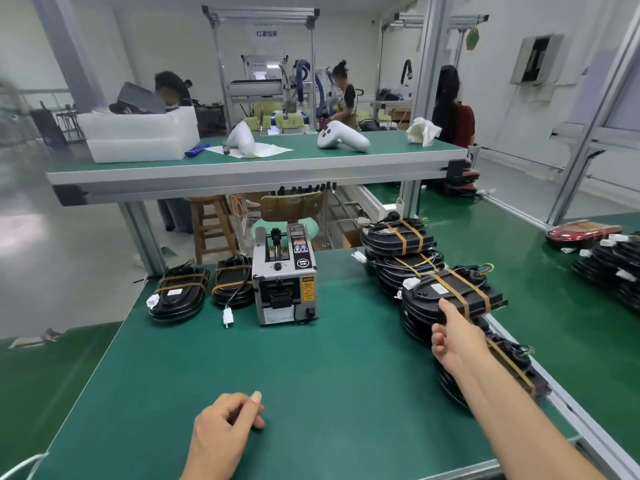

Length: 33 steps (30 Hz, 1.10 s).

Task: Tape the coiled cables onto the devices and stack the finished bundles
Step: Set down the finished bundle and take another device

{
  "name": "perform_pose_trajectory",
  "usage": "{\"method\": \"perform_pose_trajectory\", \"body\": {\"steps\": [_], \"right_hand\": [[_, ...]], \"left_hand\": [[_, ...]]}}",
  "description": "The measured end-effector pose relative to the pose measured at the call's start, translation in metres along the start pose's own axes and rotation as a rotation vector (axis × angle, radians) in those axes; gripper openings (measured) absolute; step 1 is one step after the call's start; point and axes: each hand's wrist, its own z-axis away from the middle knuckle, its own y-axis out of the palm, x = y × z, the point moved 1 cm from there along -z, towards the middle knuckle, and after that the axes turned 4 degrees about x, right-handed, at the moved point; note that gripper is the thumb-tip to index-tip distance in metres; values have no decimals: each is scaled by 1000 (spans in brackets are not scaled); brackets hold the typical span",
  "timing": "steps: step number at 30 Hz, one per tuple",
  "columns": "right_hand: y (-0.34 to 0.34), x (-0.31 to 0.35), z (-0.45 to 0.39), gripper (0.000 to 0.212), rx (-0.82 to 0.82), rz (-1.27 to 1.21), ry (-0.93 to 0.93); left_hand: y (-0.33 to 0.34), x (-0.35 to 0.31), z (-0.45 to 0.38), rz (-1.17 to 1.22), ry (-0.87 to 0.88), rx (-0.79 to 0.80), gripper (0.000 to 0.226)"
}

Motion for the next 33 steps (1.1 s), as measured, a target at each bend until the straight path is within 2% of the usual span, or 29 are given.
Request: {"method": "perform_pose_trajectory", "body": {"steps": [3,4,8,11,13,15,18,21,24,33], "right_hand": [[-3,-12,26,39,25,239,-311],[-2,-13,38,36,67,323,-410],[18,-5,81,15,442,578,-654],[43,-3,101,25,605,993,-885],[64,-10,113,34,734,1181,-985],[85,-20,121,39,833,1305,-1032],[111,-30,129,41,894,1434,-1042],[132,-43,129,40,976,1482,-1042],[144,-57,128,39,1049,1490,-1037],[151,-80,113,45,1129,1447,-1019]], "left_hand": [[-4,0,-1,85,0,-15,30],[-5,-1,-1,138,3,-28,30],[-15,-8,-2,333,-7,-94,17],[-33,-14,1,304,12,-163,18],[-51,-16,6,251,35,-184,22],[-68,-13,11,217,59,-184,26],[-87,1,19,197,87,-126,32],[-91,18,27,155,90,-8,55],[-84,30,29,151,87,42,66],[-80,32,28,95,133,96,53]]}}
